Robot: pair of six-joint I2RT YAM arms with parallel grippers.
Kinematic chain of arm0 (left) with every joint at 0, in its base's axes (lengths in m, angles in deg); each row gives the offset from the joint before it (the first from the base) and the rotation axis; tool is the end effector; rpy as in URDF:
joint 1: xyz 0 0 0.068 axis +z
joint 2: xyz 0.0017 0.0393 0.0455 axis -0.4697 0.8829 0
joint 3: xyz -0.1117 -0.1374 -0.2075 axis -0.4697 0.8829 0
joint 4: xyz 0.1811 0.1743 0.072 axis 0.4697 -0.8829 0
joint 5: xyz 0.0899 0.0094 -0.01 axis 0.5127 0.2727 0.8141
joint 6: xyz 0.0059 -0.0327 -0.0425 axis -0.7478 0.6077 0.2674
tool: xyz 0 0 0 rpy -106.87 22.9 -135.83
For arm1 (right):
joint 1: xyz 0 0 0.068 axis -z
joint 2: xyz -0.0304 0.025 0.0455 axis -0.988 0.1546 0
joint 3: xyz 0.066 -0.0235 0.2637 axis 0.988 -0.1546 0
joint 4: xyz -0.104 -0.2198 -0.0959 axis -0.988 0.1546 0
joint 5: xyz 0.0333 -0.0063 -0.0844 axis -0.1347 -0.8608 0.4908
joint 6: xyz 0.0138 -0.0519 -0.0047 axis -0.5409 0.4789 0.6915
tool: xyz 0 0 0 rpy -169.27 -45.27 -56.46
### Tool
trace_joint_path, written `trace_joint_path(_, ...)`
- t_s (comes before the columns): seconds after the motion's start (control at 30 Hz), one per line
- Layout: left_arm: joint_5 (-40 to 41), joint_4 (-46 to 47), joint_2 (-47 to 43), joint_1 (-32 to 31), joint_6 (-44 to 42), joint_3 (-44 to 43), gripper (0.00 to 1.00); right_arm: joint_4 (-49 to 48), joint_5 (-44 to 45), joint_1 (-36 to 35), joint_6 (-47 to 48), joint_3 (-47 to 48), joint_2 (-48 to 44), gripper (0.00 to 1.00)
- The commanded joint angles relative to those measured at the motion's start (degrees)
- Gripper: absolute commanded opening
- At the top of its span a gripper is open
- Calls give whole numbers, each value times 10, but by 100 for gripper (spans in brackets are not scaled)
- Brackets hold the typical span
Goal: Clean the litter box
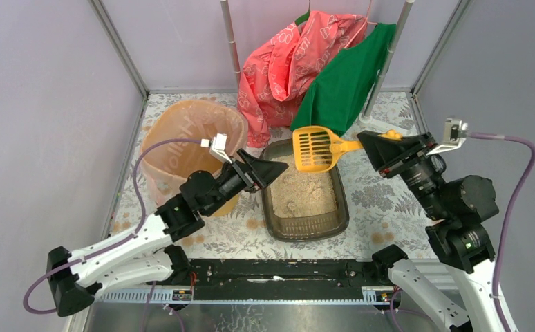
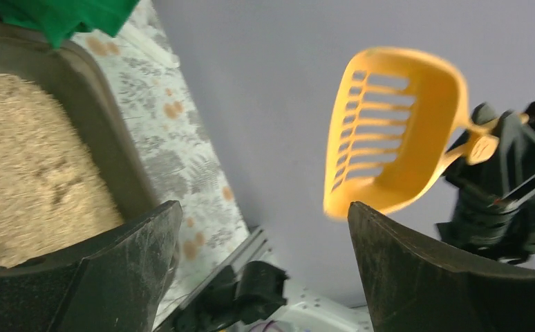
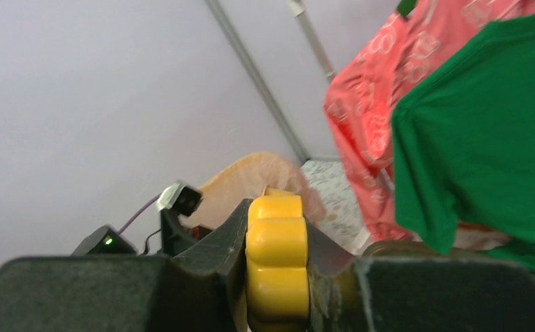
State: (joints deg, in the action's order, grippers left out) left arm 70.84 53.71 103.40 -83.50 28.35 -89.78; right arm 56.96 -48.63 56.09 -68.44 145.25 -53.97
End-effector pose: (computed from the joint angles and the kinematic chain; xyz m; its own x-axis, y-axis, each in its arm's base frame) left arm 0.1270 -0.1757 0.3421 -0.6284 -0.6310 -0.4549 0.3828 0.2583 -0.8870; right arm 0.0770 0.0435 0.4677 -0.0032 0.5672 -0.8235 -0.6755 0.6060 0.4200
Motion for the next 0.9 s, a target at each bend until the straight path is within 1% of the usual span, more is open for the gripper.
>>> trace_joint_path(0.0, 71, -187, -49, -1, -100, 5, 99, 55, 105, 0, 53, 45, 15, 0)
trace_joint_path(0.13, 118, -226, -119, -1, -138, 15, 99, 68, 122, 1, 67, 36, 61, 0)
trace_joint_path(0.27, 135, -233, -143, -1, -209, -15, 99, 29, 122, 1, 61, -11, 103, 0)
trace_joint_path(0.33, 134, -235, -129, -1, -239, -39, 99, 8, 118, 0, 58, -29, 117, 0)
trace_joint_path(0.4, 118, -230, -102, -1, -263, -63, 99, -9, 118, 1, 57, -43, 127, 0)
trace_joint_path(0.5, 65, -203, -52, -1, -276, -94, 99, -21, 117, 1, 62, -61, 146, 0)
trace_joint_path(0.67, -34, -123, 28, -1, -265, -137, 99, -43, 119, 1, 71, -108, 175, 0)
trace_joint_path(0.77, -39, -127, 48, -1, -282, -175, 99, -77, 118, 1, 73, -137, 198, 0)
trace_joint_path(0.87, -3, -174, 39, -1, -327, -209, 99, -112, 122, 0, 73, -163, 222, 0)
